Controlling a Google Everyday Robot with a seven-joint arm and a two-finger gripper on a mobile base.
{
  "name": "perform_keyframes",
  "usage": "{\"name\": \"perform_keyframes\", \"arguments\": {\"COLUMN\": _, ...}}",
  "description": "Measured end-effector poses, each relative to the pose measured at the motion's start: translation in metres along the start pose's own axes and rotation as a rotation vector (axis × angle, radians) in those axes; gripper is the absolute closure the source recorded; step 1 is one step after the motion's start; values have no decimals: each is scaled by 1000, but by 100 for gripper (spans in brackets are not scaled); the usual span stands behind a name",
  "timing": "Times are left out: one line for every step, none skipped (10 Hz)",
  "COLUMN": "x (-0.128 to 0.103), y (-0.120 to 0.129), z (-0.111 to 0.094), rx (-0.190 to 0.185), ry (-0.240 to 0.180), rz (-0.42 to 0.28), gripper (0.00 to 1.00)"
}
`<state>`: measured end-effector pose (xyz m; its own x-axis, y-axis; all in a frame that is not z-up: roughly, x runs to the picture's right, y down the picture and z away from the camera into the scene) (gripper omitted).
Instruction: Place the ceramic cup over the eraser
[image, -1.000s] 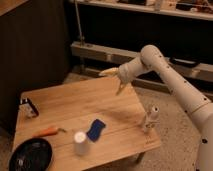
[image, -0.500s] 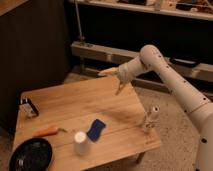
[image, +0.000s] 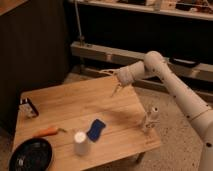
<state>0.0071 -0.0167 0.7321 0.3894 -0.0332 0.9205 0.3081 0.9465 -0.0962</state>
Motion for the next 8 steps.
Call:
{"name": "perform_keyframes", "arguments": {"x": -15, "y": 12, "z": -1, "rx": -27, "ry": 1, "rz": 102, "gripper": 20}}
{"name": "perform_keyframes", "arguments": {"x": -30, "y": 19, "z": -2, "rx": -82, "ry": 17, "rz": 156, "gripper": 20}}
{"name": "perform_keyframes", "arguments": {"x": -40, "y": 25, "z": -6, "rx": -146, "ry": 47, "rz": 174, "gripper": 20}}
{"name": "perform_keyframes", "arguments": {"x": -43, "y": 31, "z": -8, "rx": -231, "ry": 72, "rz": 172, "gripper": 20}}
{"name": "perform_keyframes", "arguments": {"x": -44, "y": 37, "z": -10, "rx": -353, "ry": 93, "rz": 163, "gripper": 20}}
{"name": "perform_keyframes", "arguments": {"x": -47, "y": 43, "z": -4, "rx": -443, "ry": 83, "rz": 145, "gripper": 20}}
{"name": "perform_keyframes", "arguments": {"x": -45, "y": 55, "z": 1, "rx": -478, "ry": 63, "rz": 145, "gripper": 20}}
{"name": "perform_keyframes", "arguments": {"x": -46, "y": 64, "z": 9, "rx": -485, "ry": 38, "rz": 145, "gripper": 20}}
